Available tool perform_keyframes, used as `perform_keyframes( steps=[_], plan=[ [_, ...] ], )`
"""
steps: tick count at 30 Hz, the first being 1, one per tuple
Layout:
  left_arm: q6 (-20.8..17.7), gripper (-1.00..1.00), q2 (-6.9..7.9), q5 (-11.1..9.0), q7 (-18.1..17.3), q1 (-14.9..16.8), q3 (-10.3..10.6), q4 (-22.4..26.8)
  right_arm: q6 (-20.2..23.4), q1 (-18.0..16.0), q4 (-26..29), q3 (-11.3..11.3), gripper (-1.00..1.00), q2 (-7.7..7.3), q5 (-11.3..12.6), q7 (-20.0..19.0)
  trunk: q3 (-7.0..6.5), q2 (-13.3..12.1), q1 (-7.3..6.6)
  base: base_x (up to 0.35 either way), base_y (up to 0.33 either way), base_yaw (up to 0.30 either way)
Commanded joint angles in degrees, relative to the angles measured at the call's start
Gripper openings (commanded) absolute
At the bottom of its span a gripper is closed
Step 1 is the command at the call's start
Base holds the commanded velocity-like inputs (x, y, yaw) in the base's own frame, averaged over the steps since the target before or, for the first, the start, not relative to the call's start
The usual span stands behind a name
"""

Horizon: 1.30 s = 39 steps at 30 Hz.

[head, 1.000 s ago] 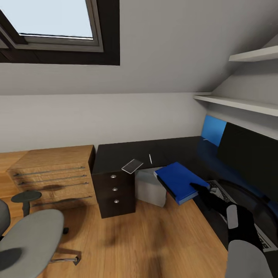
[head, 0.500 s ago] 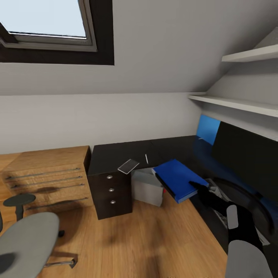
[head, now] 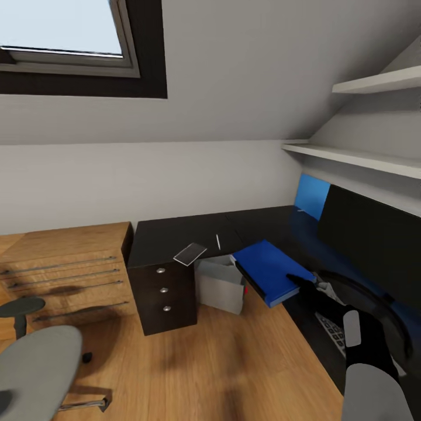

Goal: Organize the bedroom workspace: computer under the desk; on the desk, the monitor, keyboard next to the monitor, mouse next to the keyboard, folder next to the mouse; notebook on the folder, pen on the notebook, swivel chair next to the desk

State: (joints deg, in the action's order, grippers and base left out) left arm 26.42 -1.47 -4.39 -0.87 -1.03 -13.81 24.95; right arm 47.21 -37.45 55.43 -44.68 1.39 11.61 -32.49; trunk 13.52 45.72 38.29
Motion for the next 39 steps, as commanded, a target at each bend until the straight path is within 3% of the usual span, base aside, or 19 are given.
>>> perform_keyframes(
  steps=[1,20,29,34,39],
  plan=[
    [0.03,1.0,-0.02,-0.45,-0.09,-0.02,0.01,0.1,0.35,-0.08,0.03,-0.24,-1.0,0.05,-0.01,-0.2,0.07,0.06,0.02,0.042,-0.038,0.0],
    [0.12,1.0,0.01,-0.69,-0.19,-0.02,-0.18,-0.13,0.09,-0.08,0.12,-0.34,-1.0,-0.16,-0.09,-0.38,0.07,0.06,0.02,0.23,-0.005,0.0],
    [0.12,1.0,-0.02,-0.64,-0.26,-0.02,-0.26,-0.17,-0.34,-0.08,0.12,-4.58,-1.0,0.06,-0.01,-0.36,0.07,0.06,0.02,0.25,-0.073,0.0],
    [0.12,1.0,-0.02,-0.63,-0.27,-0.02,-0.29,-0.17,-0.48,-0.08,0.12,-5.31,-1.0,0.06,-0.01,-0.33,0.07,0.06,0.02,0.295,-0.138,0.0],
    [0.18,1.0,0.01,-0.67,-0.3,-0.02,-0.4,-0.17,-4.04,-0.08,-0.05,-5.42,-1.0,0.29,-0.08,-0.18,0.07,0.06,0.02,0.268,-0.146,0.0]
  ],
)
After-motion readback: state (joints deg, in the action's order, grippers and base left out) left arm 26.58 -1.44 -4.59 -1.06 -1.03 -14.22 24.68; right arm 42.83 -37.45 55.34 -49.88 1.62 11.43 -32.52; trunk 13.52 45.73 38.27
